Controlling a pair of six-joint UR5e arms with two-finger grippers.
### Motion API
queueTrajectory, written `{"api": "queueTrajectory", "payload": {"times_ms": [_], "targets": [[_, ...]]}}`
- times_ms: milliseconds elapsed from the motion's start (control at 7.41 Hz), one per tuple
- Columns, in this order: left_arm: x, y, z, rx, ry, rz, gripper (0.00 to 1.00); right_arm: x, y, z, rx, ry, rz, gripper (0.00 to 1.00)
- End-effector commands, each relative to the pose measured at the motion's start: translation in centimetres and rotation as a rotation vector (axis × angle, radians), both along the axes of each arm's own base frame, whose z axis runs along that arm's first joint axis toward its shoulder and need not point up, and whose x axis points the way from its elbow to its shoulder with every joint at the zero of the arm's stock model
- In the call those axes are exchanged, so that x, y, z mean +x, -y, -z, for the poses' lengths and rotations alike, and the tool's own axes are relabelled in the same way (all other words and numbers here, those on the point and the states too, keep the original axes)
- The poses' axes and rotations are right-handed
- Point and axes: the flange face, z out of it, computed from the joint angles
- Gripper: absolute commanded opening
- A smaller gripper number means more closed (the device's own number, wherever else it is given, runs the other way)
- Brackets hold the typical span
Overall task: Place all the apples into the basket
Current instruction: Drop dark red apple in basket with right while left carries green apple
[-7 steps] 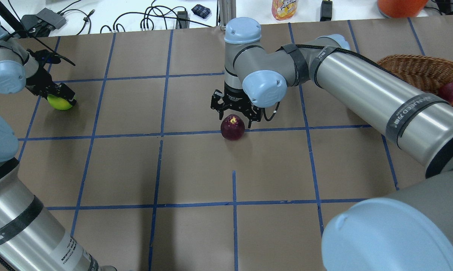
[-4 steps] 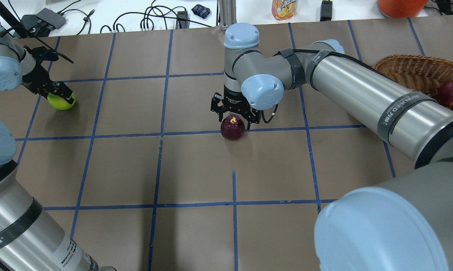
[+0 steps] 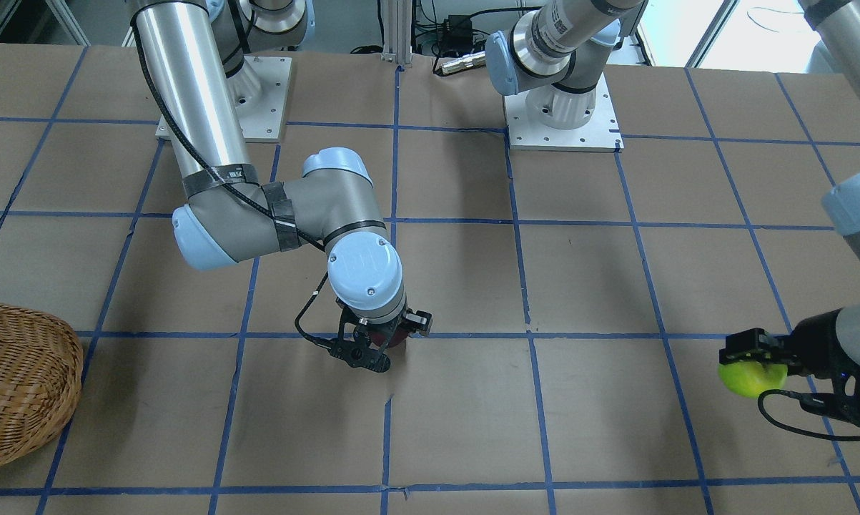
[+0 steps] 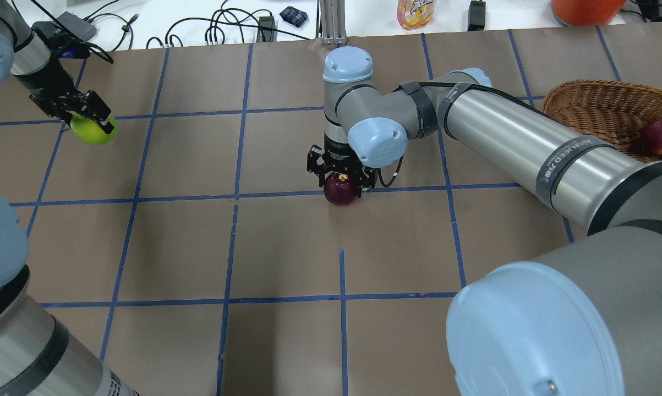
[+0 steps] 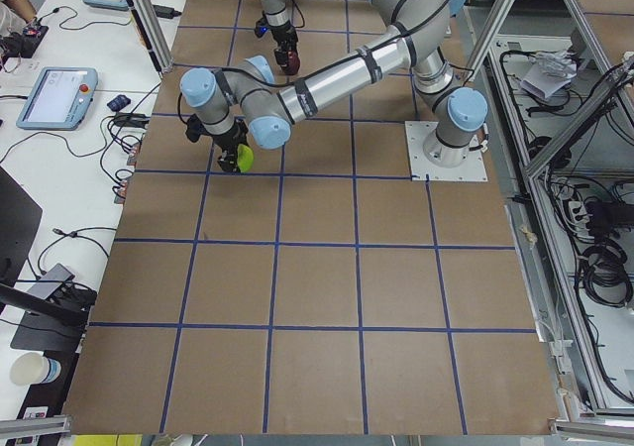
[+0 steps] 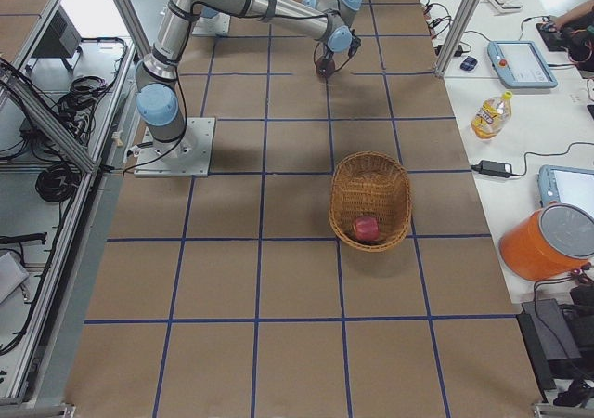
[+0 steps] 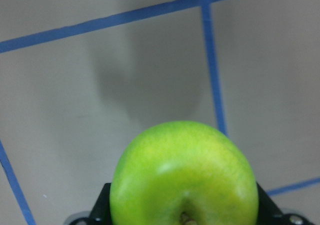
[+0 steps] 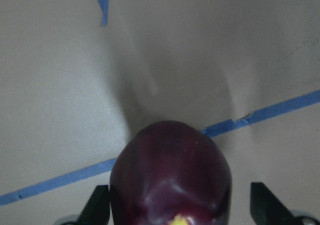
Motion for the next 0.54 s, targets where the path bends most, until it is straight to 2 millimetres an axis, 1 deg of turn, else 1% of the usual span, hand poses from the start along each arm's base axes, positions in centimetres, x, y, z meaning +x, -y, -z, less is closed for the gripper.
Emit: {"api": "queueTrajectory", "payload": {"times_ms": [0, 135, 270, 405], "targets": [[-6.0, -3.3, -1.9, 0.063, -0.014, -0.089, 0.21, 0.1, 0.1, -0.5, -0.009, 0.002, -0.003, 0.00], [-9.5, -5.4, -2.2, 0.076, -0.018, -0.103, 0.21, 0.1, 0.5, -2.9, -0.047, 0.014, -0.001, 0.00], [-12.0, -7.5, -2.3, 0.093, -0.020, -0.150, 0.21, -0.6, 1.1, -6.8, -0.087, 0.013, 0.006, 0.00], [-13.4, -9.6, -1.8, 0.115, -0.049, -0.199, 0.21, -3.0, 1.9, -10.0, -0.090, -0.011, 0.032, 0.00]]}}
